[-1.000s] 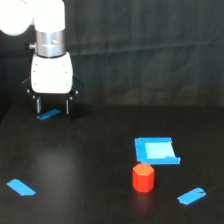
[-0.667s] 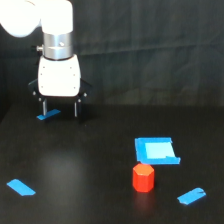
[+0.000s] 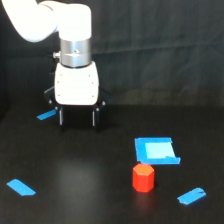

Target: Pick up the red object from the table

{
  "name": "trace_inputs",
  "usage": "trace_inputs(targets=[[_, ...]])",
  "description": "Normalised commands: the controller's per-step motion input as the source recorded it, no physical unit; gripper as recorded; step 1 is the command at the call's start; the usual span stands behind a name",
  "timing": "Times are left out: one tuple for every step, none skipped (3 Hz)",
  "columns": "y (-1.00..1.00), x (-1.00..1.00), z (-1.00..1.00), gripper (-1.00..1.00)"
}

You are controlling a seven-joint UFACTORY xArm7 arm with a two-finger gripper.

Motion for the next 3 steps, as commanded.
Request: trace_inputs(targets=[[-0.83, 0.86, -0.09, 1.00], [-0.77, 0.90, -0.12, 1.00], [-0.69, 0.90, -0.17, 1.00]])
